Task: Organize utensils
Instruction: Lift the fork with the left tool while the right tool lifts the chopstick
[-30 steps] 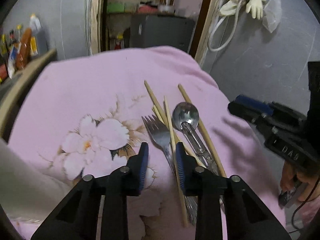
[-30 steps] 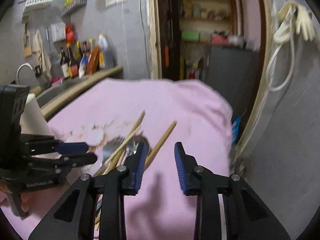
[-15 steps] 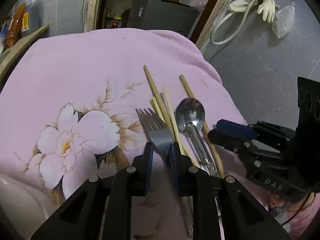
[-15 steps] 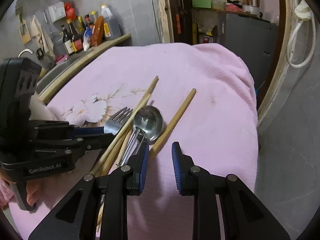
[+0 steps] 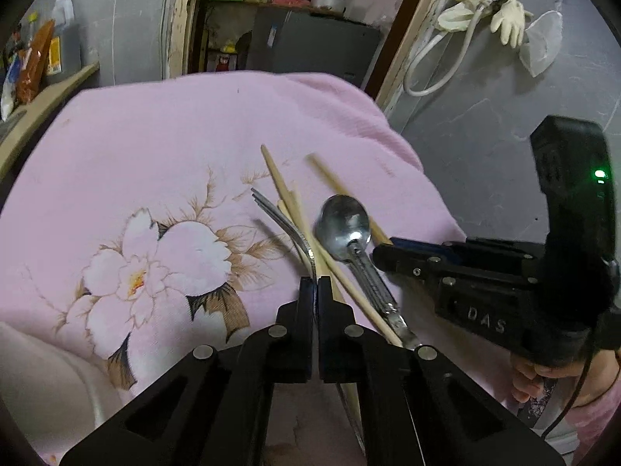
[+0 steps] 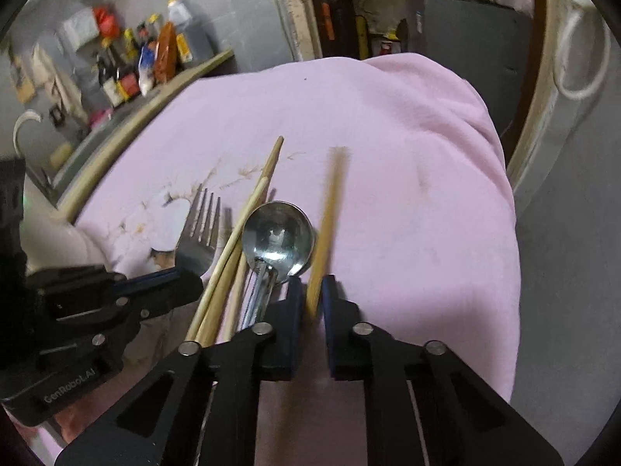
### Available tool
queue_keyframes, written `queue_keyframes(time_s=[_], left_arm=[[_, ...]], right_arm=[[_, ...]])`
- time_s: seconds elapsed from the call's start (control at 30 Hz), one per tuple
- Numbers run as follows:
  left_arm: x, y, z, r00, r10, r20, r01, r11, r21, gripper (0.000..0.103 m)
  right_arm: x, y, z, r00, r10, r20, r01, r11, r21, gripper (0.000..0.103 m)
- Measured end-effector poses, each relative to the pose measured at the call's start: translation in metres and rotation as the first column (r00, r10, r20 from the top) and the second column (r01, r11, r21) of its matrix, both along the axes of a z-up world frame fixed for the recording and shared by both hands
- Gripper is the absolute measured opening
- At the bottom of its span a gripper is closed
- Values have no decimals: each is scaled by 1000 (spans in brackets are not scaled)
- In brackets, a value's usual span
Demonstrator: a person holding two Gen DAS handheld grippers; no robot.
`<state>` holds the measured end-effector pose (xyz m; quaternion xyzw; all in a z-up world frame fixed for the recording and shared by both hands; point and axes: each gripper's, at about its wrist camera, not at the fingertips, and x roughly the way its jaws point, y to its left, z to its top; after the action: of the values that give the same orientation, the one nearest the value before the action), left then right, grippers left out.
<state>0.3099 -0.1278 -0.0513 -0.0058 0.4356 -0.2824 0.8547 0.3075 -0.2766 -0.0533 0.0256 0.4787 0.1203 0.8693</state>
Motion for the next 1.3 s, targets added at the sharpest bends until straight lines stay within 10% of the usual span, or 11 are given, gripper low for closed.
queue_keyframes(time_s=[0.4, 0.7, 1.03, 1.3], left_arm=[[-54, 22, 38, 971, 34, 237, -23, 998, -51, 0], [-94, 50, 85, 859, 172, 482, -101, 980, -170, 0], [-137, 105, 139, 651, 286, 703, -150, 956, -251, 0], [-142, 171, 167, 526, 372, 765, -232, 928, -292, 0]], right_arm=[[-63, -9, 29, 967, -82, 242, 64, 995, 81, 5], [-144, 34, 80, 686, -68, 724, 76, 997, 22, 5], [-166, 102, 133, 394, 2, 919, 5, 1000, -4, 5], [-142, 149, 151, 321, -37, 946, -144, 986, 87, 5]])
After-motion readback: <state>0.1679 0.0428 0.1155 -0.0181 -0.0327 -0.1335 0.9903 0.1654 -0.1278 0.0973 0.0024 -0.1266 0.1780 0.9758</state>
